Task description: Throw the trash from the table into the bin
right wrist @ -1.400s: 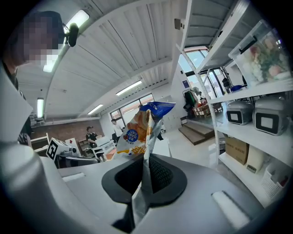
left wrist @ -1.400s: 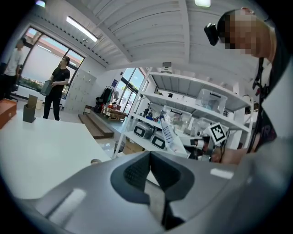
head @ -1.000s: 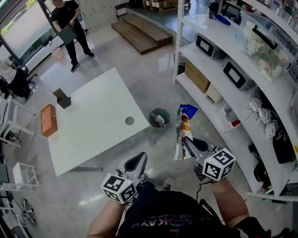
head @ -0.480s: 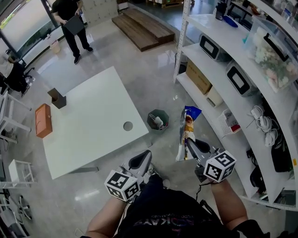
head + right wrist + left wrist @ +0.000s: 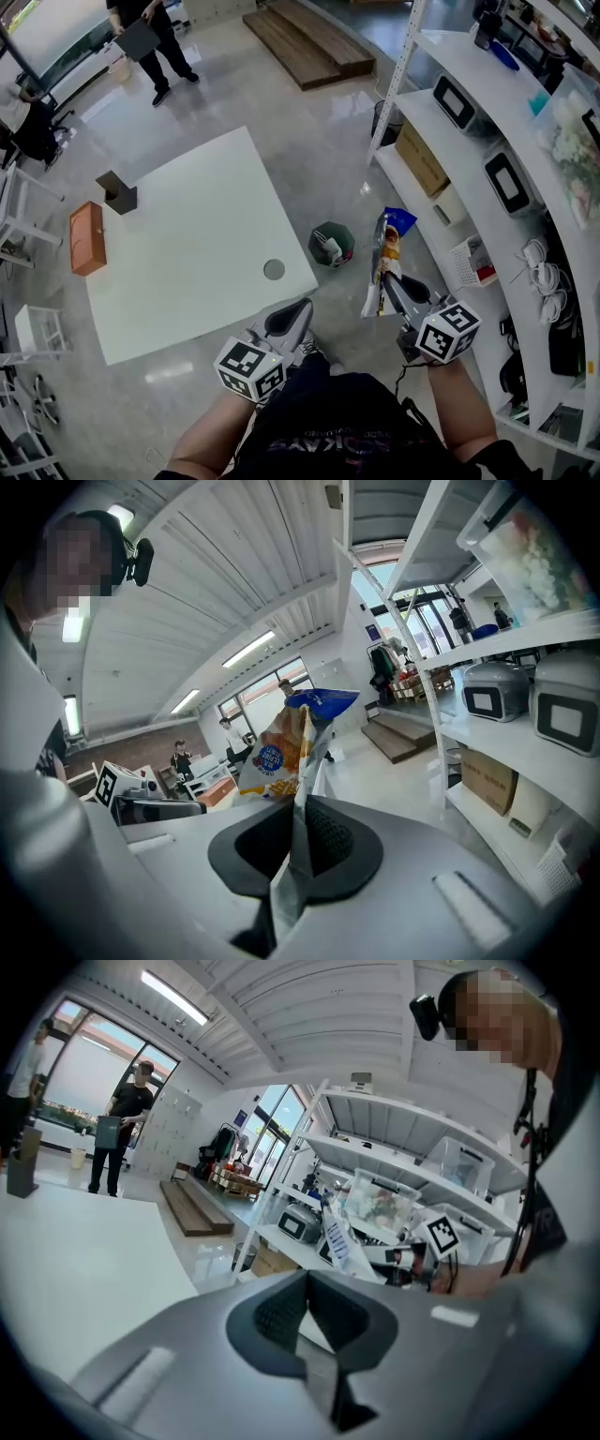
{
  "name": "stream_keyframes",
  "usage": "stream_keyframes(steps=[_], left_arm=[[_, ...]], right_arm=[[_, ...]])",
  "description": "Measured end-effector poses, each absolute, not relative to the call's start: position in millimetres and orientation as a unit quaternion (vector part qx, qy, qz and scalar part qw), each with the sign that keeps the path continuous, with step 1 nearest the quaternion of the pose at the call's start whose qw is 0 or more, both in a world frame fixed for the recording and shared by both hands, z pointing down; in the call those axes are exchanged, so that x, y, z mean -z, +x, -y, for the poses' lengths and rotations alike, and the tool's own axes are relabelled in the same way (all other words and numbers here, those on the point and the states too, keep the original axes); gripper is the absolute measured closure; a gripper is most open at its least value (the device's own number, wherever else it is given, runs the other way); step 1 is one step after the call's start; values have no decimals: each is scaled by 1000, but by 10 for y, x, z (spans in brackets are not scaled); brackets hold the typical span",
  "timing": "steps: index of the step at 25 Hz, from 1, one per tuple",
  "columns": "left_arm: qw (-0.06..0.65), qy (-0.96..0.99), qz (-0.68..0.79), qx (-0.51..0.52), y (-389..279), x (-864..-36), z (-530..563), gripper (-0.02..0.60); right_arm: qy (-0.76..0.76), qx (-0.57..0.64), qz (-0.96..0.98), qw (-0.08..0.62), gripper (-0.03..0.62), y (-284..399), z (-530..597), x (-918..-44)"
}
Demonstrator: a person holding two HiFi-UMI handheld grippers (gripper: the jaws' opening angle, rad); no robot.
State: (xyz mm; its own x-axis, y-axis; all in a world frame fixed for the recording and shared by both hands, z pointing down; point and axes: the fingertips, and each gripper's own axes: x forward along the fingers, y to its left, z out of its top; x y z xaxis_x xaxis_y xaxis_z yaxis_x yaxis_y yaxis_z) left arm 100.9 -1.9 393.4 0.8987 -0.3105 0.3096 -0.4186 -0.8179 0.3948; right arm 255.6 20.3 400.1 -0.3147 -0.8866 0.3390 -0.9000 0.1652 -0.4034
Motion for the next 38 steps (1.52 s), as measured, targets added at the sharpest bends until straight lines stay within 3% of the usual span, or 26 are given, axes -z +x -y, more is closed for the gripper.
stream_keyframes(steps=[12,21,31,38], left_arm=[[249,932,232,-125,1300,-4078,432,574],[275,894,332,-124,1958,-4342,620,574],[264,883,359,-149,2528,-5014,740,574],[277,897,301,-170,2843,-5763,598,574]], right_arm=[[552,-286,782,36,585,2900,509,-4293],[449,-300,839,72,585,3400,1049,-4809],[396,-290,864,109,585,3564,1586,-5804],[399,-304,846,179,585,3610,1856,-6999]])
